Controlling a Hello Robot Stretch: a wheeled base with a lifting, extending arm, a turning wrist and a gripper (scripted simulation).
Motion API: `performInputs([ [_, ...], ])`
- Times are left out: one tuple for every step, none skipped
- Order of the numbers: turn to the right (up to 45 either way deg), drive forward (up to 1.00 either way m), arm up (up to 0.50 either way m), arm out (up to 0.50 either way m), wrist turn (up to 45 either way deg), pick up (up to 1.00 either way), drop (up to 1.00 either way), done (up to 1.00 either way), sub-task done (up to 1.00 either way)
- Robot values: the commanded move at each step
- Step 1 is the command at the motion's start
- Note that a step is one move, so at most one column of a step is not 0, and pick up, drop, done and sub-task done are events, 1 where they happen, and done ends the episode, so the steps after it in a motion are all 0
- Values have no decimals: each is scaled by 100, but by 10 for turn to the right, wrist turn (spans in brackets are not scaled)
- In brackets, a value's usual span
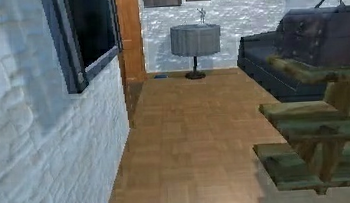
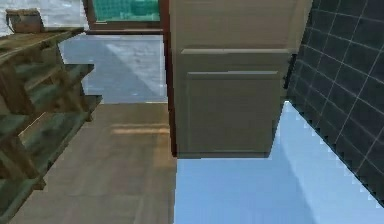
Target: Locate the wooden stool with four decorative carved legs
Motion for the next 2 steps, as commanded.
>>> performInputs([
  [-60, 0, 0, 0, 0, 0, 0, 0, 0],
  [0, 15, 0, 0, 0, 0, 0, 0, 0],
])
